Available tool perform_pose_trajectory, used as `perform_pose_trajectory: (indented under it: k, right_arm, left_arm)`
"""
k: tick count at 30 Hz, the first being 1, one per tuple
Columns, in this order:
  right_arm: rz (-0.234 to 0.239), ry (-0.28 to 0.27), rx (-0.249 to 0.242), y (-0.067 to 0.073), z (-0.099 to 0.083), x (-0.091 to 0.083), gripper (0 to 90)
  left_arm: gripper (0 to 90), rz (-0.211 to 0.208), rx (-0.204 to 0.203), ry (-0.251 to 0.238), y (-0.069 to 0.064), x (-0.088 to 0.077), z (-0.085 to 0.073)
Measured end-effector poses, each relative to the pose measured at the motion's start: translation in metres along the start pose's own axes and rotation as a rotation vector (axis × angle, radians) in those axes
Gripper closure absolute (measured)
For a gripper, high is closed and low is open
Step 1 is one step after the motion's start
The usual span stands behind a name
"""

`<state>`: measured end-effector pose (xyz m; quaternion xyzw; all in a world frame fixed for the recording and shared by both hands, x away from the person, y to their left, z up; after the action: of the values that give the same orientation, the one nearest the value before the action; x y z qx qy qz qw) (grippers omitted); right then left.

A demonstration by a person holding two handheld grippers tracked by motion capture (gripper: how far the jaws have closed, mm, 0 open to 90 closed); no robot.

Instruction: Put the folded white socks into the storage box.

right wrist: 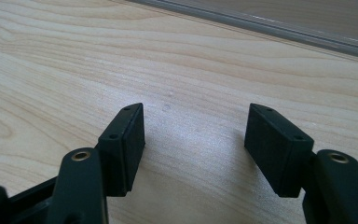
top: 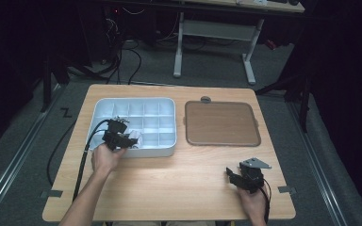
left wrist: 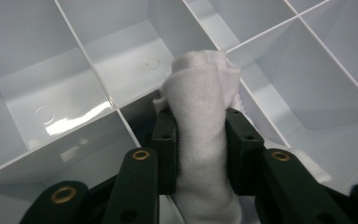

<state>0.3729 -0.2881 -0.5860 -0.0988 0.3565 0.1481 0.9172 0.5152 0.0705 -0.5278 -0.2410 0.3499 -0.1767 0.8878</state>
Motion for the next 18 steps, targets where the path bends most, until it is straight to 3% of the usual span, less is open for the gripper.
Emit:
perform_pose_trajectory:
  k: [6,11,14,18]
  right_arm:
    - [0.001,0.000,0.000,0.000,0.000,0.000,38.5]
    - [0.001,0.000,0.001,0.000,0.000,0.000,38.6]
    - [0.001,-0.001,0.001,0.000,0.000,0.000,38.6]
    - [0.001,-0.001,0.001,0.000,0.000,0.000,38.6]
  left_arm:
    - [60.6,-0.028,-0.019,-0.020,-0.003,-0.005,0.006]
    - [57.3,-0.042,-0.013,-0.076,-0.005,-0.014,0.015]
    - [64.9,-0.041,-0.007,-0.124,-0.004,-0.020,0.023]
    - [78.5,-0.036,0.019,-0.125,-0.005,-0.021,0.022]
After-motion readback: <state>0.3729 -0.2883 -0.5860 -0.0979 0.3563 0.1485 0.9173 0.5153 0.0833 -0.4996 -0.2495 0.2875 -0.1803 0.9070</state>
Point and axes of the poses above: each handheld gripper's, and its own axes: x roughly forward along the jaws, z roughly out of its top, y roughly to its left, the point moved 8 cm from there along x, roughly forward along the jaws, and after that the axes turned 5 degrees about -x, right-handed, at the moved point
